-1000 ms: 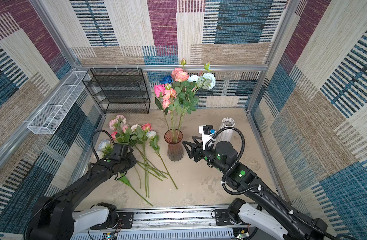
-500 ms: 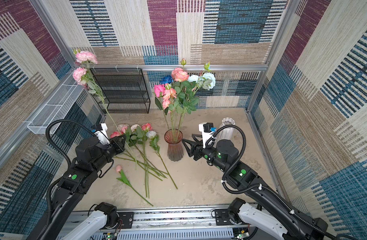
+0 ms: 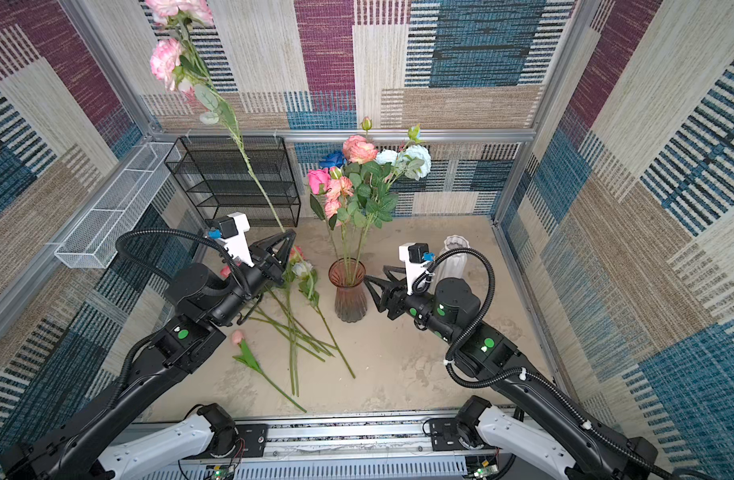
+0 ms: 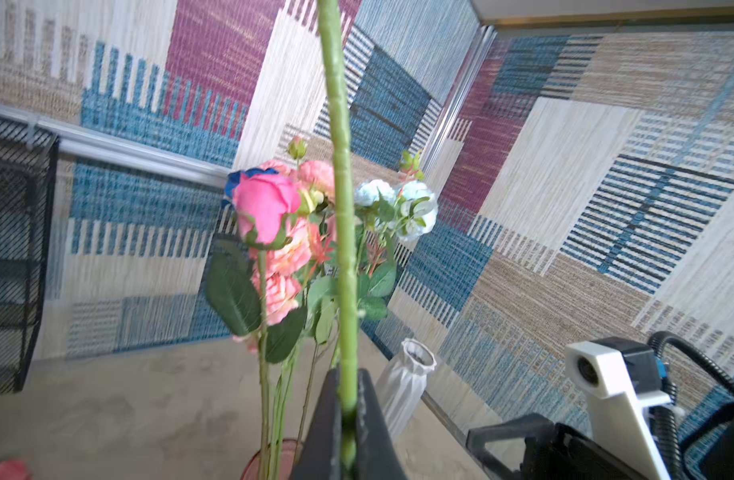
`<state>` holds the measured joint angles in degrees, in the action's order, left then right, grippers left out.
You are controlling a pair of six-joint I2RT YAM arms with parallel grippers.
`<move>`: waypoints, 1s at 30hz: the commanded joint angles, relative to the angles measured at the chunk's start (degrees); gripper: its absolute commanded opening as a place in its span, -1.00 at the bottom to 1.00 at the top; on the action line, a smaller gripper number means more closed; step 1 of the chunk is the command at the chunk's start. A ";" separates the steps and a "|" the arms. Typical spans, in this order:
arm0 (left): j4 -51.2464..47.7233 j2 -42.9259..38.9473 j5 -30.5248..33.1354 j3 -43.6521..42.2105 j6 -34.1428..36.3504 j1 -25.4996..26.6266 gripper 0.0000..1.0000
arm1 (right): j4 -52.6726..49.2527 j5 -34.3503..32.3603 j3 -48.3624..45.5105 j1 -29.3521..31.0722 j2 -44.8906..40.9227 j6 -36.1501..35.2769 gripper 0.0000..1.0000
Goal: Arrange the flowers into the vase
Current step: 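Carry the pink carnation over the pink vase and lower its stem in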
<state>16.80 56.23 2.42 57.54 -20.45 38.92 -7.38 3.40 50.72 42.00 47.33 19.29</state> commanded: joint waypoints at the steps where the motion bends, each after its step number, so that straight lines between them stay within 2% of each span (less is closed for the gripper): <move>1: 20.51 2.76 5.65 -2.13 8.14 2.56 -1.00 | 0.37 -0.66 -0.09 0.08 -0.28 0.96 0.29; 5: 31.06 7.76 9.15 -3.92 10.72 4.48 -1.00 | 0.03 -1.06 -0.10 0.03 -0.45 1.01 0.29; 11: 37.72 15.43 11.90 -2.81 12.57 4.77 -1.00 | -1.04 -2.14 0.50 0.10 -0.53 0.40 0.29; 22: 38.45 26.69 14.67 -3.35 11.93 4.77 -1.00 | -2.36 -2.94 0.78 0.10 -0.59 -0.46 0.29; 30: 37.13 30.26 17.27 -8.29 9.42 4.88 -1.00 | -2.01 -3.29 -0.09 0.10 -1.17 -0.17 0.28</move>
<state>51.64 86.28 17.82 50.33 -10.04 43.77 -10.33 0.84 50.92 42.02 46.37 19.38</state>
